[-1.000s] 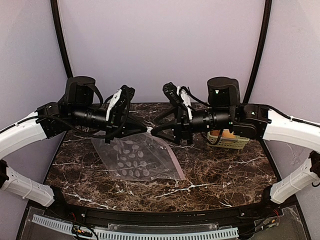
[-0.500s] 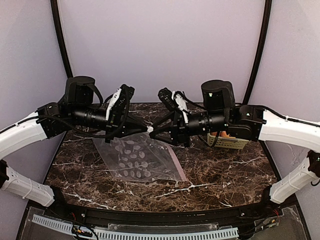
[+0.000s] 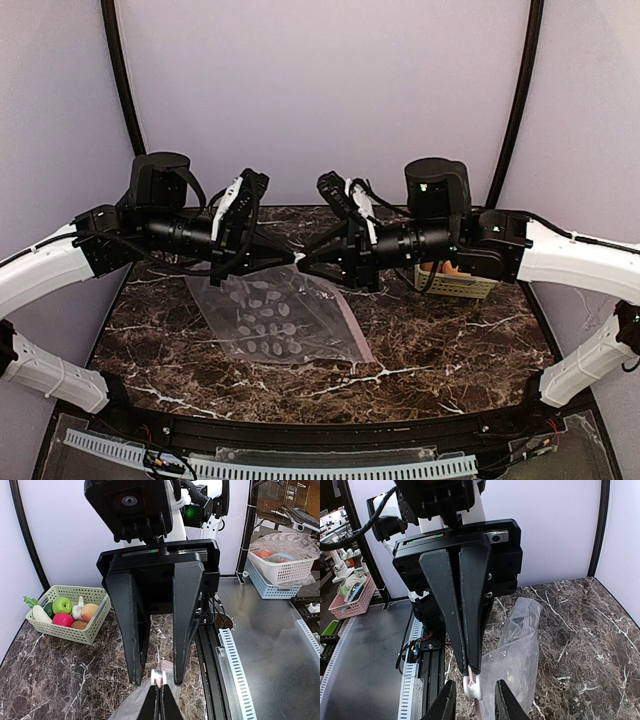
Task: Place the food in the zip-top bag and seal the zipper
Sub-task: Hold the zipper from the zipper food storage bag.
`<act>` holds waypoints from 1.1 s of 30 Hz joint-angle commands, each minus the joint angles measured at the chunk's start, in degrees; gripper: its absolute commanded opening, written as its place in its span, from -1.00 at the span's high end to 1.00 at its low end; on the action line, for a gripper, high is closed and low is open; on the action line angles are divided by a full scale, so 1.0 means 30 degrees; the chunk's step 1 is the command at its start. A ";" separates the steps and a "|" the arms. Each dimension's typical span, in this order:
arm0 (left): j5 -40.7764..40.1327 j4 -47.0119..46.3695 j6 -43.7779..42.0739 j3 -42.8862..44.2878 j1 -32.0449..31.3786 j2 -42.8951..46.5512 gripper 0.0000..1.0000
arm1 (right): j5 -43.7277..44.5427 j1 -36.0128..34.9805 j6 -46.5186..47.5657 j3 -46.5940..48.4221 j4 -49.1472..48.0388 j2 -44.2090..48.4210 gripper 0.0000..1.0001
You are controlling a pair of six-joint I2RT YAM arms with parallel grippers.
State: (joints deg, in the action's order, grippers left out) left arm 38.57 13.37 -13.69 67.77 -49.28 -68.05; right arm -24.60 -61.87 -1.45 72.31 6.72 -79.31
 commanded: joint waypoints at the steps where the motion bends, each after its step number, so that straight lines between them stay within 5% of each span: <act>1: 0.0357 -0.0163 0.0089 -0.0265 0.0113 0.0239 0.99 | -0.0355 -0.0136 -0.0160 0.0190 -0.0816 -0.0002 0.52; 13: -0.0105 -0.0696 0.0477 -0.0505 0.0107 0.0295 0.99 | -0.0313 -0.0109 -0.0255 0.0099 -0.0835 -0.0072 1.00; 33: -0.2919 -0.1924 0.1299 -0.1151 0.0115 0.0798 0.99 | 0.0537 -0.0119 -0.0314 -0.0227 -0.0730 -0.0012 1.00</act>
State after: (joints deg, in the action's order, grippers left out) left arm 33.65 9.19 -10.70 65.19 -49.30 -66.96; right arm -22.79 -61.84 -2.11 72.25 5.91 -79.31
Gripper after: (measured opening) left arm 0.010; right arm 0.058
